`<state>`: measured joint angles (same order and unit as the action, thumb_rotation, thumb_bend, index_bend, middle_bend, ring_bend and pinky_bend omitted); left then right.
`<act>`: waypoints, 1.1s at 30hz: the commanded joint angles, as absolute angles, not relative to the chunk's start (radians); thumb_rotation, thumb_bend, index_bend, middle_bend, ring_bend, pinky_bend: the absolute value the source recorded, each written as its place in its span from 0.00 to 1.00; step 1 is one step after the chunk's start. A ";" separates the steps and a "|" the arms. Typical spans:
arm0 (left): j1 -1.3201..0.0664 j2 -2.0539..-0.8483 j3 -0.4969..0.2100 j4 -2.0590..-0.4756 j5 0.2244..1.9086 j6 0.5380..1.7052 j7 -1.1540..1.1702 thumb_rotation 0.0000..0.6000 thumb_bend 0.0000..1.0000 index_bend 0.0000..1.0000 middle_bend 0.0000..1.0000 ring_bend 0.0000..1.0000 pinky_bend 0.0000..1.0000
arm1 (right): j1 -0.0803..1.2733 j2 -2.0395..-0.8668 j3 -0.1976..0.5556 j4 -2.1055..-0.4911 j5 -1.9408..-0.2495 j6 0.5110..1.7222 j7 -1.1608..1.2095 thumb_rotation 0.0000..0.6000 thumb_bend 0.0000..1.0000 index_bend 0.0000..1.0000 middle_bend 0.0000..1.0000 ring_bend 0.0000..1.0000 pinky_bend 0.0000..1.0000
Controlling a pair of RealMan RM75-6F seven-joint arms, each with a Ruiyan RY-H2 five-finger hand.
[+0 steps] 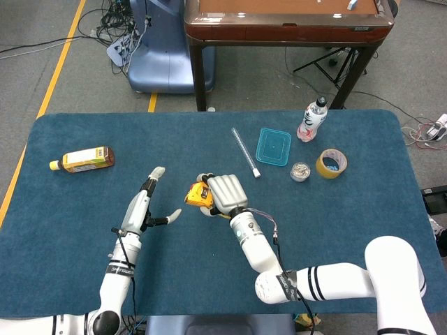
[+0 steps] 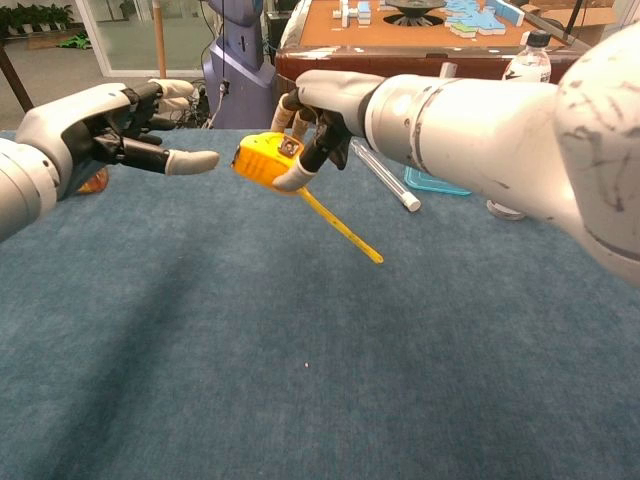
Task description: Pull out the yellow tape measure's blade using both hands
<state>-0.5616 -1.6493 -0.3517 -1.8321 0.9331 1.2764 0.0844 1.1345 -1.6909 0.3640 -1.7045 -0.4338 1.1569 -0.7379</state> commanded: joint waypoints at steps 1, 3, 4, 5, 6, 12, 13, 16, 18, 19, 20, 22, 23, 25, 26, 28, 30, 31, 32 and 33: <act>-0.572 -1.677 -0.359 -1.812 0.927 1.296 0.105 1.00 0.19 0.00 0.00 0.00 0.00 | 1.145 -1.707 0.370 -1.695 -0.429 1.169 -0.742 1.00 0.77 0.80 0.77 0.75 0.44; -0.574 -1.688 -0.361 -1.804 0.926 1.302 0.112 1.00 0.19 0.00 0.00 0.00 0.00 | 1.150 -1.720 0.373 -1.685 -0.428 1.179 -0.743 1.00 0.77 0.80 0.77 0.75 0.44; -0.575 -1.691 -0.361 -1.802 0.925 1.304 0.115 1.00 0.19 0.00 0.00 0.00 0.00 | 1.152 -1.725 0.375 -1.681 -0.428 1.182 -0.744 1.00 0.77 0.80 0.77 0.75 0.44; -0.576 -1.694 -0.361 -1.799 0.926 1.305 0.117 1.00 0.19 0.00 0.00 0.00 0.00 | 1.153 -1.729 0.376 -1.679 -0.426 1.183 -0.744 1.00 0.77 0.80 0.77 0.75 0.44; -0.577 -1.699 -0.362 -1.796 0.925 1.307 0.121 1.00 0.19 0.00 0.00 0.00 0.00 | 1.155 -1.735 0.379 -1.675 -0.424 1.186 -0.743 1.00 0.77 0.80 0.77 0.75 0.44; -0.581 -1.717 -0.369 -1.780 0.920 1.315 0.137 1.00 0.19 0.00 0.00 0.00 0.00 | 1.166 -1.768 0.388 -1.650 -0.412 1.197 -0.748 1.00 0.77 0.80 0.77 0.75 0.44; -0.582 -1.721 -0.371 -1.777 0.919 1.318 0.139 1.00 0.19 0.00 0.00 0.00 0.00 | 1.168 -1.773 0.390 -1.646 -0.411 1.199 -0.748 1.00 0.77 0.80 0.77 0.75 0.44; -0.584 -1.729 -0.374 -1.770 0.915 1.320 0.148 1.00 0.19 0.00 0.00 0.00 0.00 | 1.171 -1.790 0.394 -1.631 -0.410 1.202 -0.747 1.00 0.77 0.81 0.77 0.75 0.44; -0.586 -1.735 -0.377 -1.765 0.911 1.318 0.150 1.00 0.19 0.00 0.00 0.00 0.00 | 1.174 -1.801 0.398 -1.621 -0.410 1.202 -0.746 1.00 0.77 0.81 0.78 0.75 0.44; -0.587 -1.737 -0.378 -1.762 0.909 1.317 0.152 1.00 0.19 0.00 0.00 0.00 0.00 | 1.175 -1.804 0.400 -1.617 -0.410 1.200 -0.746 1.00 0.77 0.81 0.78 0.75 0.44; -0.588 -1.739 -0.379 -1.759 0.907 1.316 0.153 1.00 0.19 0.00 0.00 0.00 0.00 | 1.176 -1.808 0.402 -1.614 -0.409 1.199 -0.745 1.00 0.77 0.81 0.78 0.75 0.44; -0.590 -1.745 -0.383 -1.753 0.904 1.314 0.155 1.00 0.19 0.00 0.00 0.00 0.00 | 1.179 -1.815 0.405 -1.608 -0.412 1.199 -0.746 1.00 0.77 0.81 0.78 0.76 0.44; -0.591 -1.747 -0.383 -1.750 0.903 1.313 0.156 1.00 0.19 0.00 0.00 0.00 0.00 | 1.180 -1.818 0.406 -1.606 -0.411 1.198 -0.746 1.00 0.77 0.81 0.78 0.76 0.44; -0.592 -1.750 -0.384 -1.743 0.902 1.312 0.158 1.00 0.19 0.00 0.00 0.00 0.00 | 1.180 -1.821 0.408 -1.605 -0.412 1.199 -0.747 1.00 0.77 0.81 0.78 0.76 0.44; -0.592 -1.752 -0.384 -1.740 0.901 1.312 0.157 1.00 0.19 0.00 0.00 0.00 0.00 | 1.180 -1.822 0.408 -1.605 -0.413 1.200 -0.748 1.00 0.77 0.81 0.78 0.76 0.44; -0.592 -1.753 -0.387 -1.733 0.900 1.310 0.157 1.00 0.19 0.00 0.00 0.00 0.00 | 1.178 -1.823 0.407 -1.604 -0.414 1.201 -0.751 1.00 0.77 0.81 0.78 0.76 0.44; -0.591 -1.754 -0.389 -1.729 0.899 1.309 0.156 1.00 0.19 0.00 0.00 0.00 0.00 | 1.176 -1.824 0.407 -1.604 -0.415 1.202 -0.752 1.00 0.77 0.81 0.78 0.76 0.44; -0.591 -1.753 -0.390 -1.728 0.898 1.308 0.157 1.00 0.19 0.00 0.00 0.00 0.00 | 1.175 -1.824 0.408 -1.605 -0.416 1.201 -0.751 1.00 0.77 0.81 0.78 0.76 0.44; -0.591 -1.754 -0.390 -1.726 0.898 1.308 0.157 1.00 0.19 0.00 0.00 0.00 0.00 | 1.174 -1.823 0.408 -1.605 -0.416 1.201 -0.751 1.00 0.77 0.81 0.78 0.76 0.44; -0.592 -1.755 -0.391 -1.724 0.897 1.307 0.158 1.00 0.19 0.00 0.00 0.00 0.00 | 1.173 -1.823 0.408 -1.605 -0.416 1.200 -0.751 1.00 0.77 0.81 0.78 0.76 0.44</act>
<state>-0.5916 -1.7544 -0.3910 -1.7241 0.8975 1.3073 0.1576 1.1733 -1.8234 0.4084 -1.6045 -0.4157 1.1996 -0.7511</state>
